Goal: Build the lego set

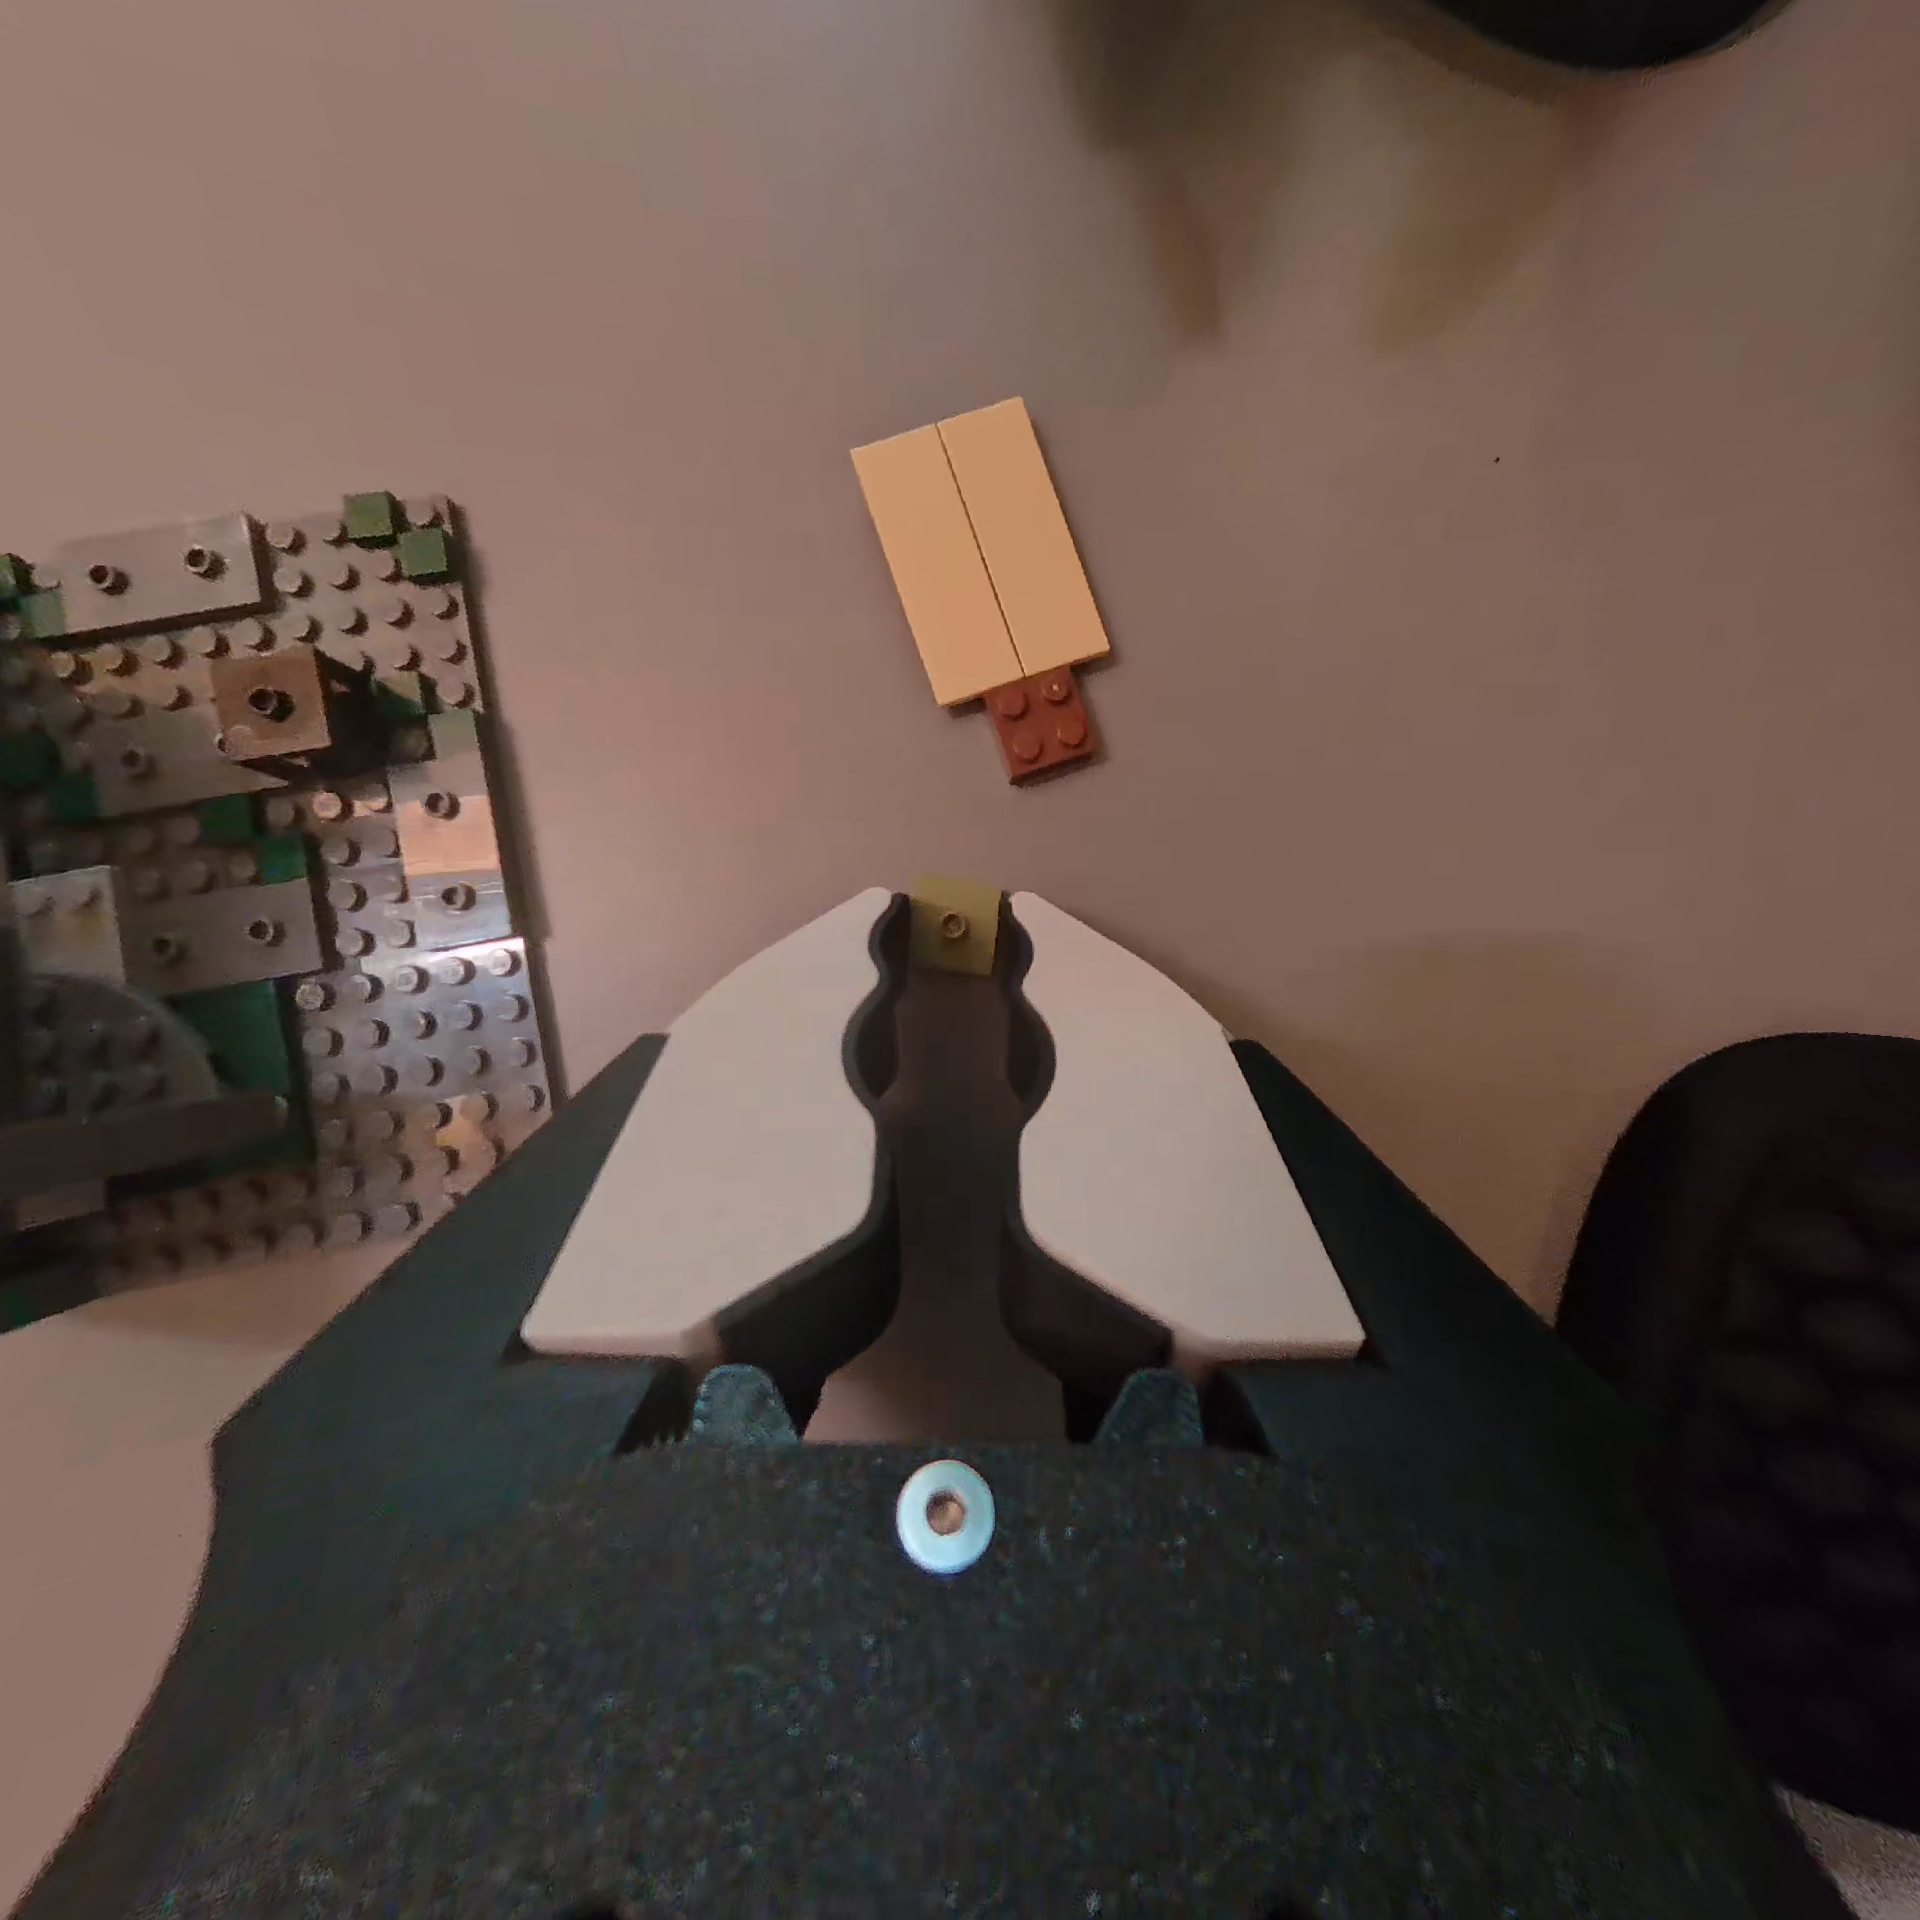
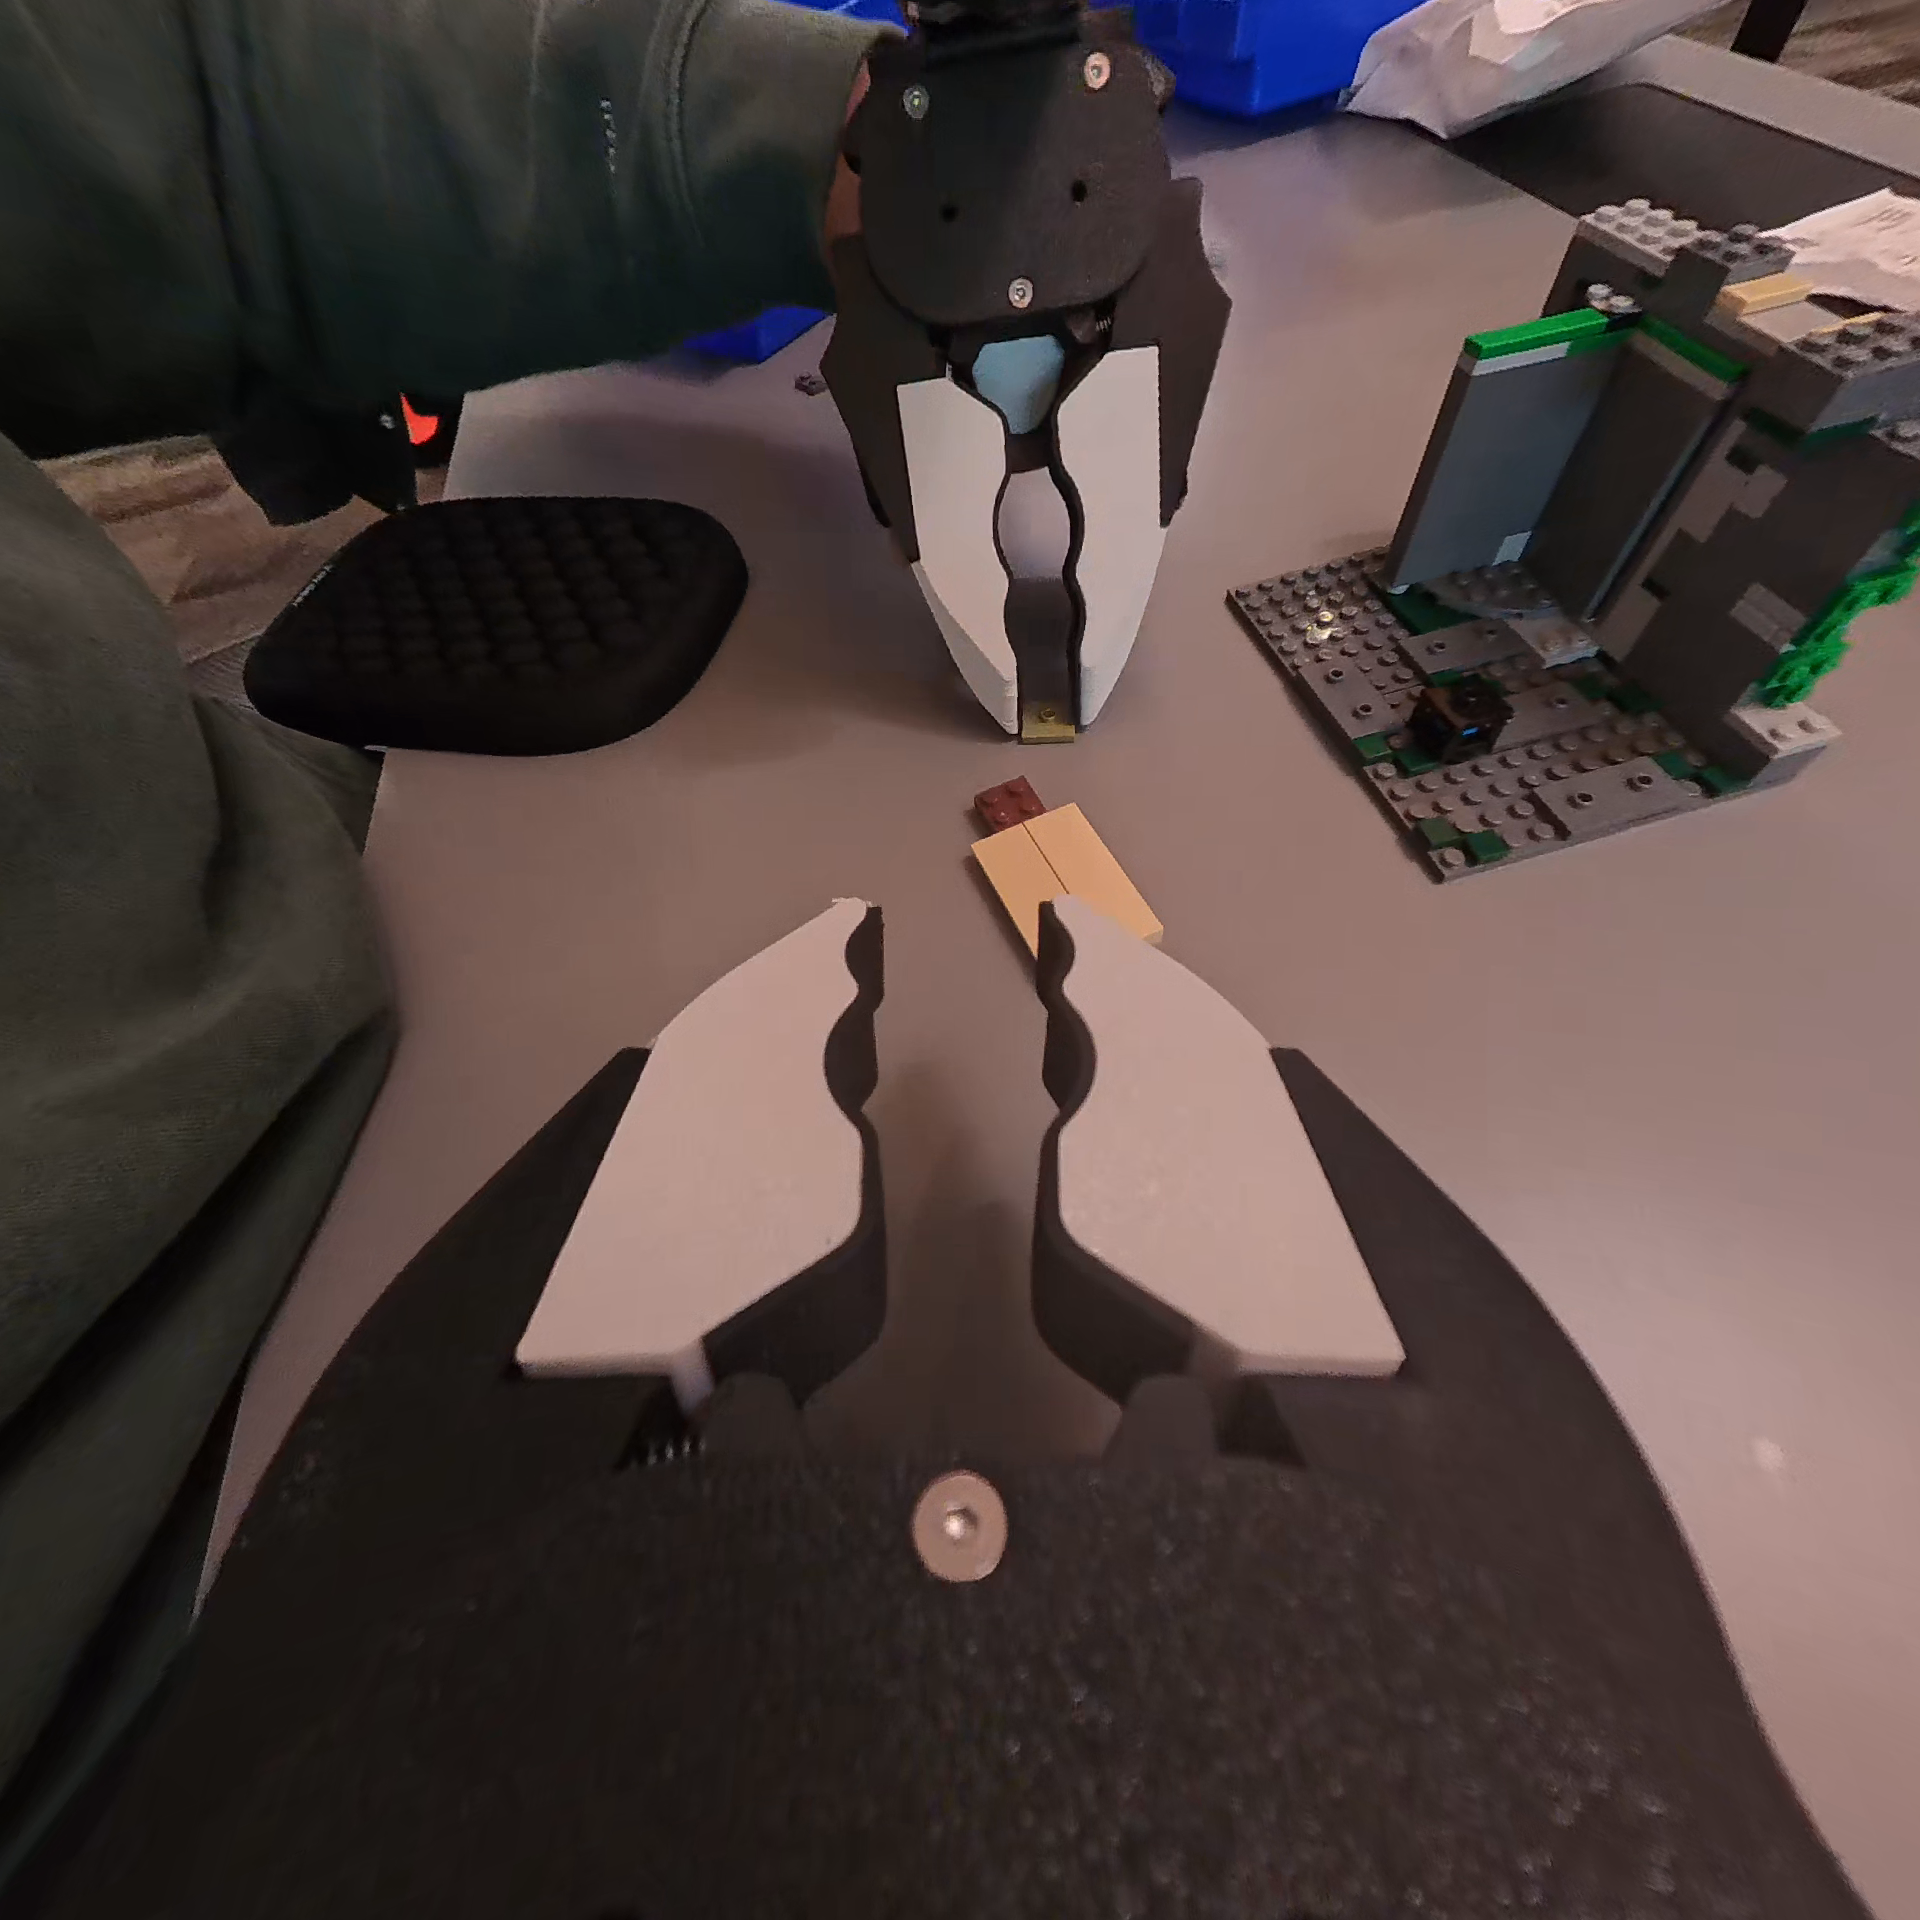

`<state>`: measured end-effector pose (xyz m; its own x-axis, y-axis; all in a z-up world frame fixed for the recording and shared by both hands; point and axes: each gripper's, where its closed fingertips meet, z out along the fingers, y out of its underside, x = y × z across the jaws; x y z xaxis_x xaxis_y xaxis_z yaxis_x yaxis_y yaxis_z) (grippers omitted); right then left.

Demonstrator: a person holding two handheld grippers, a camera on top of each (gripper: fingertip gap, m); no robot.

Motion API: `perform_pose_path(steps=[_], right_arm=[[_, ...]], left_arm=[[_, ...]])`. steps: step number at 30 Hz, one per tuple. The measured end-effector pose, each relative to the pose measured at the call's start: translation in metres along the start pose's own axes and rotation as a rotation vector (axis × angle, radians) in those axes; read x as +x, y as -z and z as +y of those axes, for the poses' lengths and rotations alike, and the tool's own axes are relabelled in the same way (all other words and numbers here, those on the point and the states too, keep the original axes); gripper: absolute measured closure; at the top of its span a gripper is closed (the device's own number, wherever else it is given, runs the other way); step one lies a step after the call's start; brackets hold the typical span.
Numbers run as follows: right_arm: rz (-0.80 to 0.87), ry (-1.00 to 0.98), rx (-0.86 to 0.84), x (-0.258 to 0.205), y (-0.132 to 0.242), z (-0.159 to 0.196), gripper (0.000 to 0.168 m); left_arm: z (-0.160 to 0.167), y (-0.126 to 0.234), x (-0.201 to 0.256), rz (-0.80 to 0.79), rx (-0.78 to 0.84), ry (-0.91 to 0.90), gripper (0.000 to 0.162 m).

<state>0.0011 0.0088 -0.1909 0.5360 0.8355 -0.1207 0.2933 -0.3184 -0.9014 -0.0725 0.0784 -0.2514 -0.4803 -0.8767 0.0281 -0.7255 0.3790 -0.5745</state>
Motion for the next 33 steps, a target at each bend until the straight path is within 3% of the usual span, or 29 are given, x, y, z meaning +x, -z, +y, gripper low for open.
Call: perform_pose_path(steps=[6,11,18,33], right_arm=[[0.005,0.01,0.011,0.001,0.001,-0.001,0.141],[0.015,0.01,0.016,0.003,0.001,-0.001,0.142],[0.018,0.017,0.017,0.002,0.002,0.0,0.142],[0.005,0.011,0.016,0.001,0.001,0.003,0.143]], left_arm=[[-0.01,-0.001,0.005,-0.022,0.021,0.028,0.146],[-0.035,-0.002,0.011,-0.159,0.05,0.123,0.147],[-0.038,-0.01,0.013,-0.232,0.006,0.271,0.147],[-0.034,-0.014,0.012,-0.233,-0.024,0.302,0.147]])
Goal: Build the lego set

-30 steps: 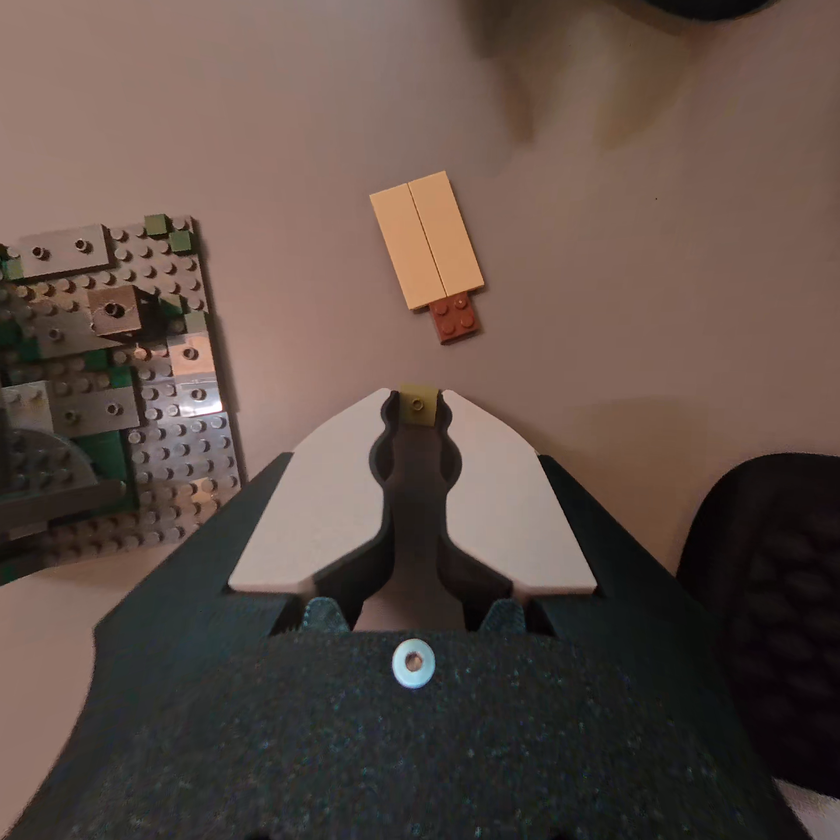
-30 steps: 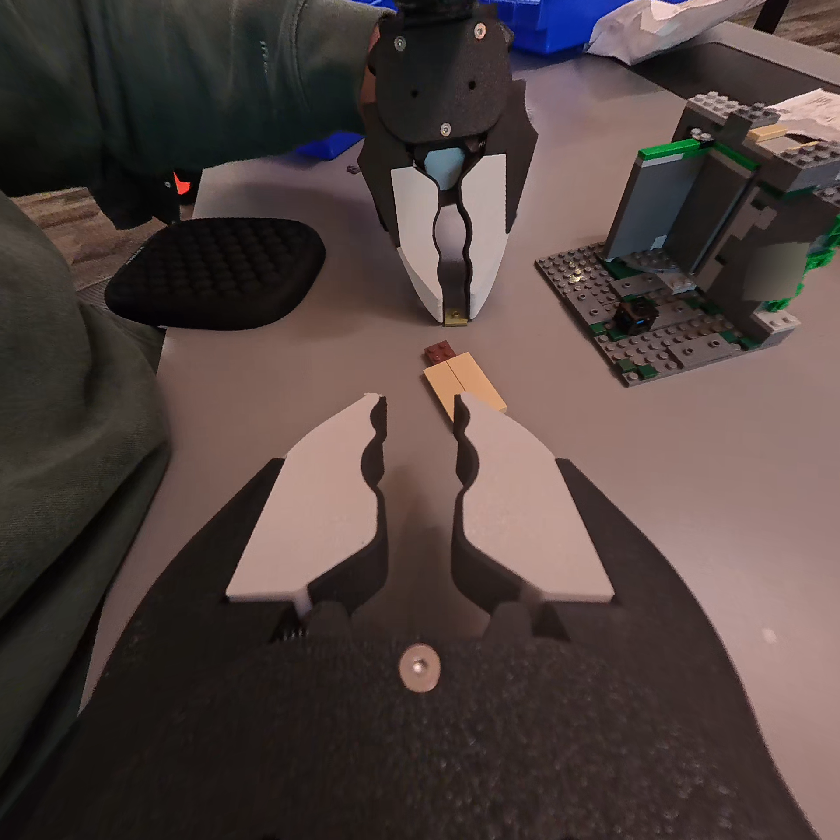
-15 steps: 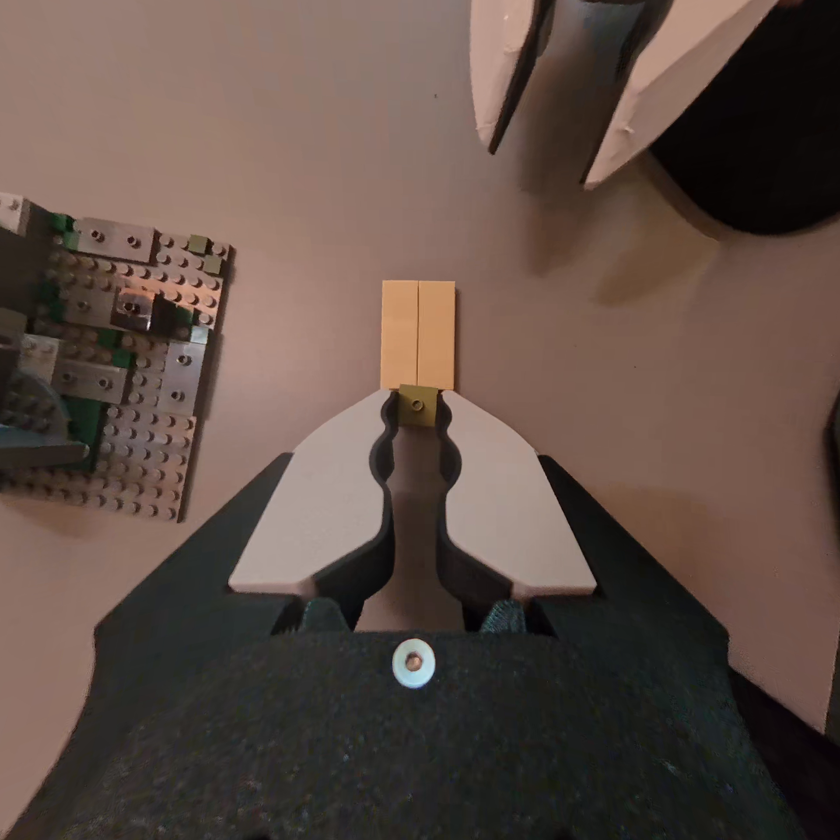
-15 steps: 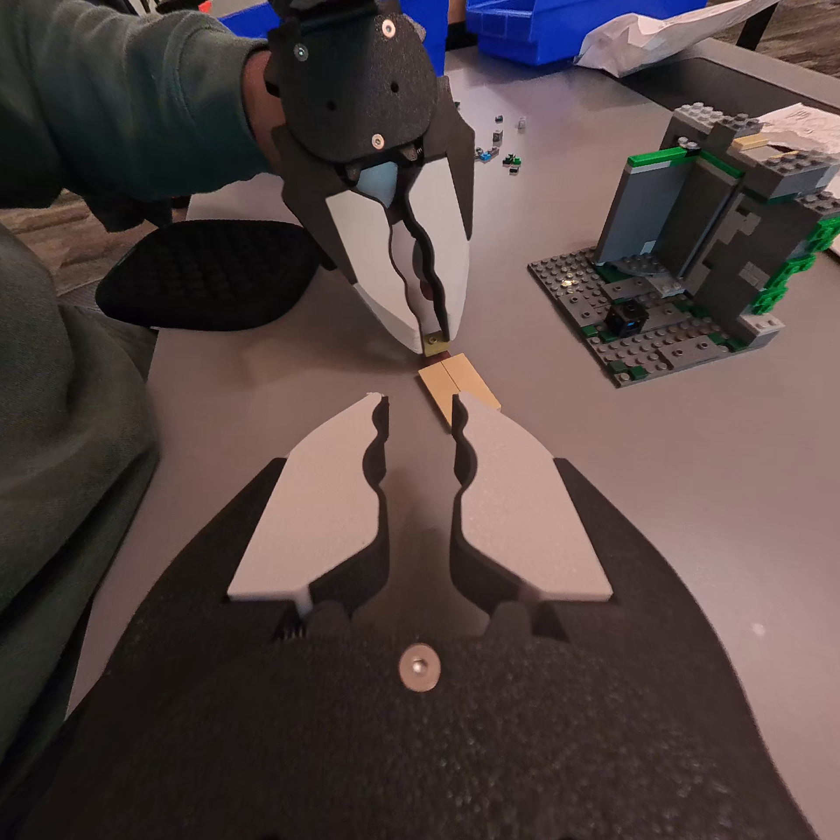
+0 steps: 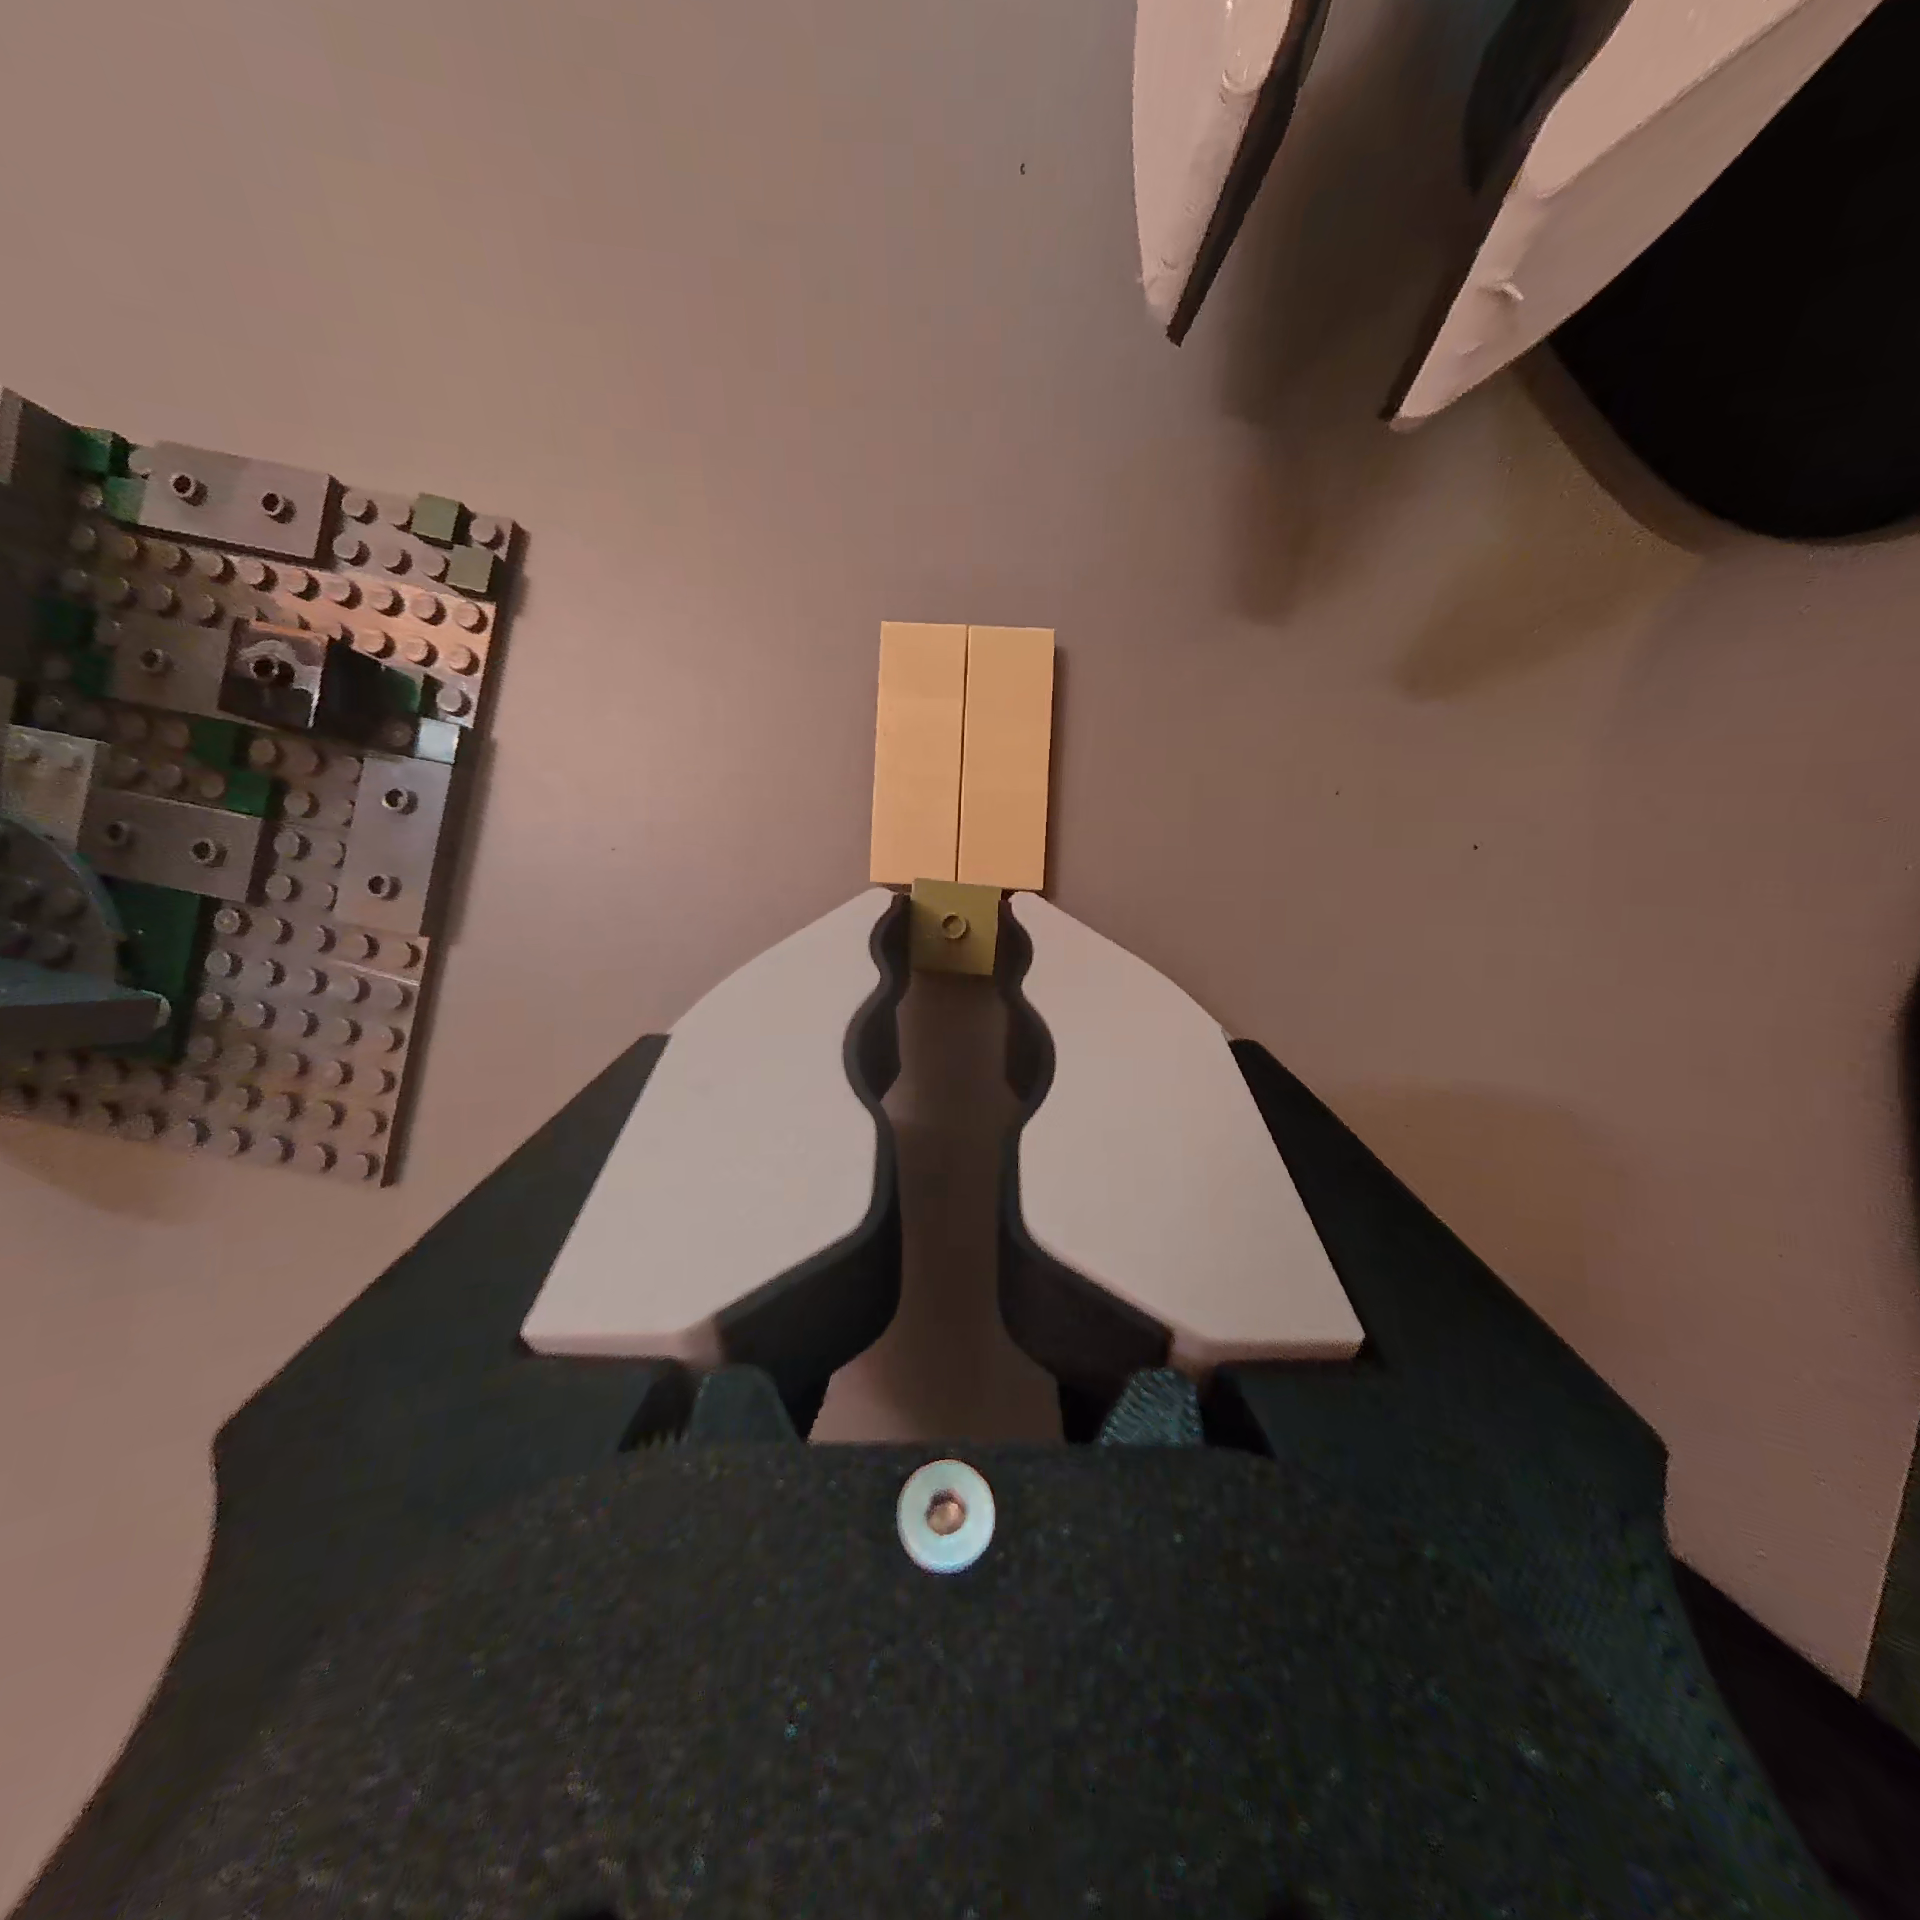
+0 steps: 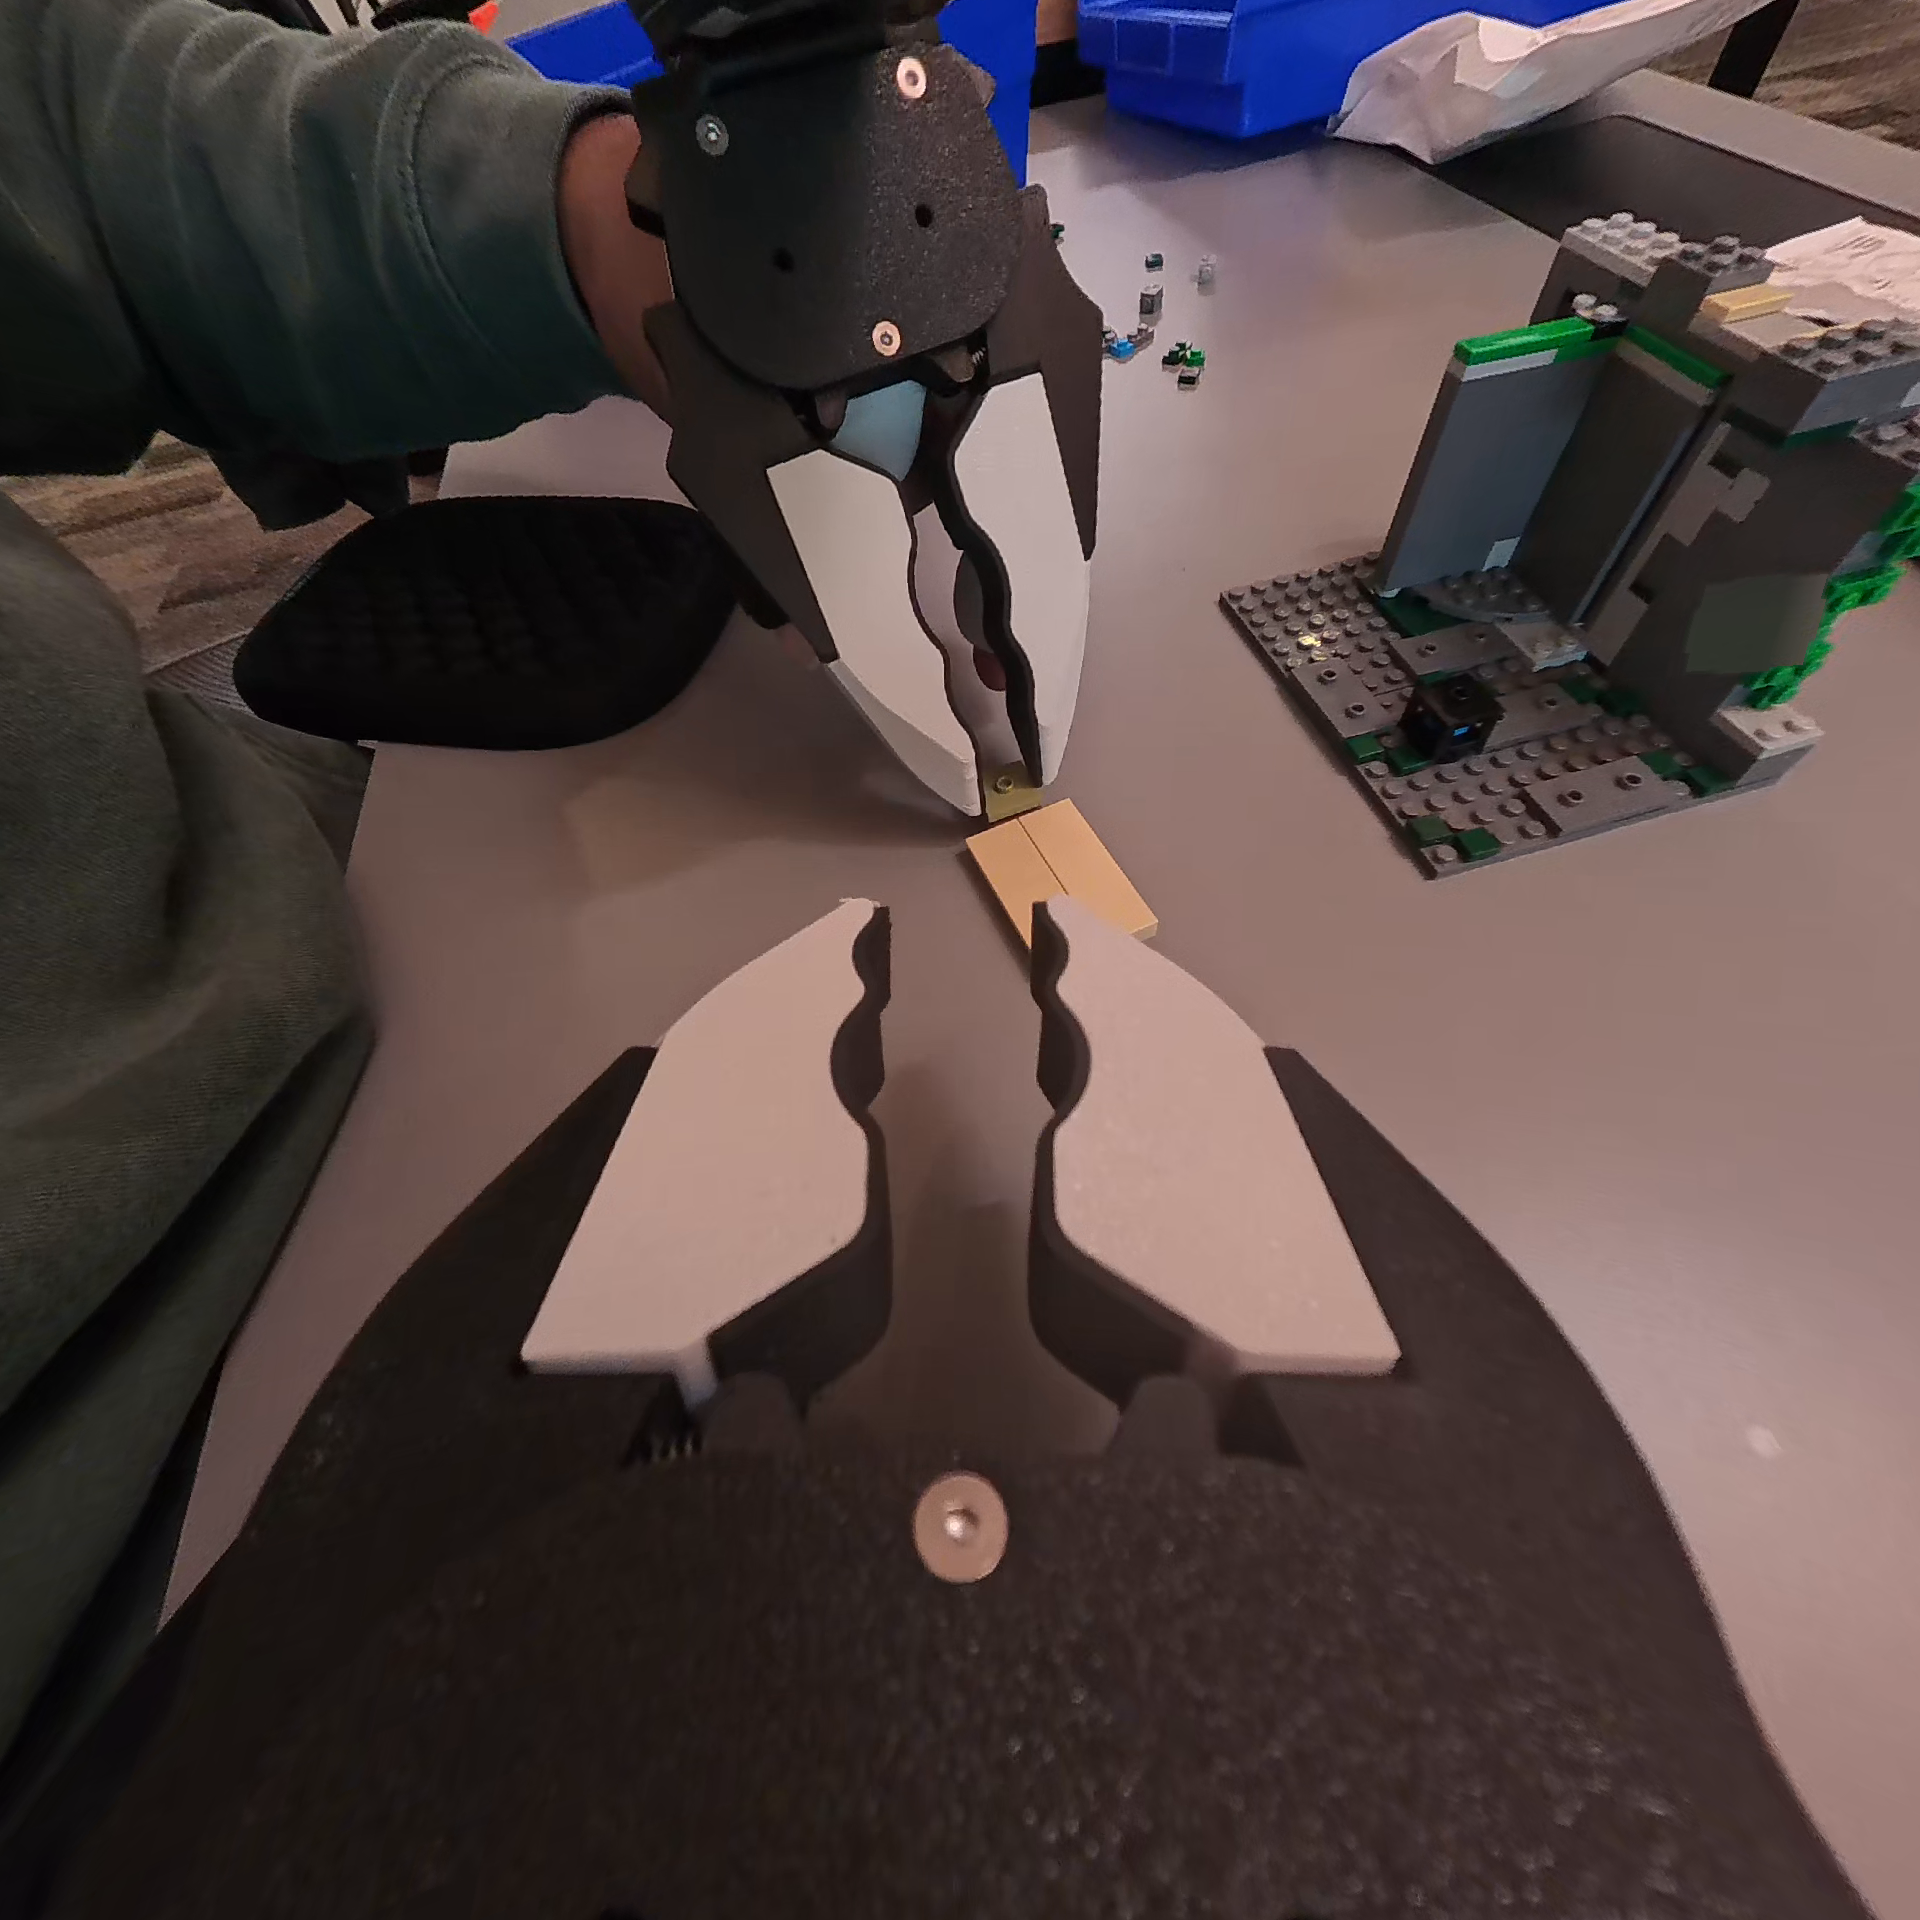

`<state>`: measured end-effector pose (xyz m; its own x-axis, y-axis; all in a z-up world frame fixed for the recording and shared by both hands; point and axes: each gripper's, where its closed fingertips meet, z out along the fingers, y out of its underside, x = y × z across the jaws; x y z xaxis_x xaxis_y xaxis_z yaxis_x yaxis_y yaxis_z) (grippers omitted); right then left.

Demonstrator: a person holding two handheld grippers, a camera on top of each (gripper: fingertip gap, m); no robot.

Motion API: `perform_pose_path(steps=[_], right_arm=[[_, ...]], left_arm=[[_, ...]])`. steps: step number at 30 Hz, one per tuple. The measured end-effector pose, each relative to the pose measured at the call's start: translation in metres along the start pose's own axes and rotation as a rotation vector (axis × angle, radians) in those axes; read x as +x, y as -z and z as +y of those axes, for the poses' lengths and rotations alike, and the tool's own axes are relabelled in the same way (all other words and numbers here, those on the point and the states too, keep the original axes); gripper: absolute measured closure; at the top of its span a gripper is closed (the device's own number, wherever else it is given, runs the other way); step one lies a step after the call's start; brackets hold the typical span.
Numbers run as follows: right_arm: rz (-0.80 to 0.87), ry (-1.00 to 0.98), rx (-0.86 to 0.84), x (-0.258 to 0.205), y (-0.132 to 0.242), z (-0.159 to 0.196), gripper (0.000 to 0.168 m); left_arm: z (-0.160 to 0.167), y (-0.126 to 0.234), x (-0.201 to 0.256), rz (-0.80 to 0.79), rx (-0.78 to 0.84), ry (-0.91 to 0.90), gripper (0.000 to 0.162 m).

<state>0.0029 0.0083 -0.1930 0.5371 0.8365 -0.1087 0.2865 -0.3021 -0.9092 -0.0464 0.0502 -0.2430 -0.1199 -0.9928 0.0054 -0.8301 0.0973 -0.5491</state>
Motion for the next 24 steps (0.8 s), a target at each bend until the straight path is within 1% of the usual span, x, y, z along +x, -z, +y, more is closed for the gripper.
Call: perform_pose_path(steps=[11,13,16,20,24], right_arm=[[-0.002,0.009,-0.004,-0.001,-0.001,0.001,0.144],[-0.004,0.013,-0.004,-0.001,-0.001,0.001,0.144],[-0.006,0.023,-0.013,-0.002,-0.003,0.0,0.144],[-0.018,0.053,-0.042,-0.004,-0.009,-0.002,0.144],[-0.022,0.121,-0.118,-0.003,-0.022,-0.004,0.144]], left_arm=[[0.0,0.0,0.003,0.015,-0.001,-0.001,0.146],[-0.001,0.001,0.005,0.028,0.008,-0.003,0.141],[-0.001,0.004,0.005,0.019,0.027,0.002,0.139],[0.0,0.011,0.005,0.01,0.062,0.022,0.138],[0.004,0.016,0.006,-0.011,0.106,0.048,0.138]])
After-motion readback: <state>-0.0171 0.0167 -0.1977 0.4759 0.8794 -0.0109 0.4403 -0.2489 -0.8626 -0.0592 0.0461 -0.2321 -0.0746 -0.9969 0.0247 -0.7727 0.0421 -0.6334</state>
